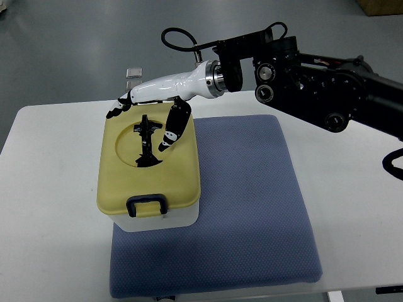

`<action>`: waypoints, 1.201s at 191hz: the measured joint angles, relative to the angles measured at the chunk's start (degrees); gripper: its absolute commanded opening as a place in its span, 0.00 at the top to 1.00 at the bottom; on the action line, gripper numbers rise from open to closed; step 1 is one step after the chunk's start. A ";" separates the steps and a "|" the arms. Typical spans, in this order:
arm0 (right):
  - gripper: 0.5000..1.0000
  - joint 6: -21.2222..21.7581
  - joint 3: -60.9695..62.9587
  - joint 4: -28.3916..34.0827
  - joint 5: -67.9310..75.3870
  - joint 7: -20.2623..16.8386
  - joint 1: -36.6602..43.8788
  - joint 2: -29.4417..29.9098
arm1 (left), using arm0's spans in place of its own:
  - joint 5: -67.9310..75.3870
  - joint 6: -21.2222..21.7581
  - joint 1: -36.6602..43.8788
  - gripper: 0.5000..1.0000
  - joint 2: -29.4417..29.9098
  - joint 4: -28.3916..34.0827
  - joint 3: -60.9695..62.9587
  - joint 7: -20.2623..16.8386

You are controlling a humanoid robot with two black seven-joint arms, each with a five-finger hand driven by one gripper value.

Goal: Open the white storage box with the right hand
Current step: 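Lower the right hand and close its fingers around the black lid handle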

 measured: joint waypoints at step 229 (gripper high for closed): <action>0.34 -8.06 -0.09 -0.61 -4.02 0.09 -4.46 2.93 | -0.01 0.02 0.01 0.00 0.00 0.00 -0.07 0.00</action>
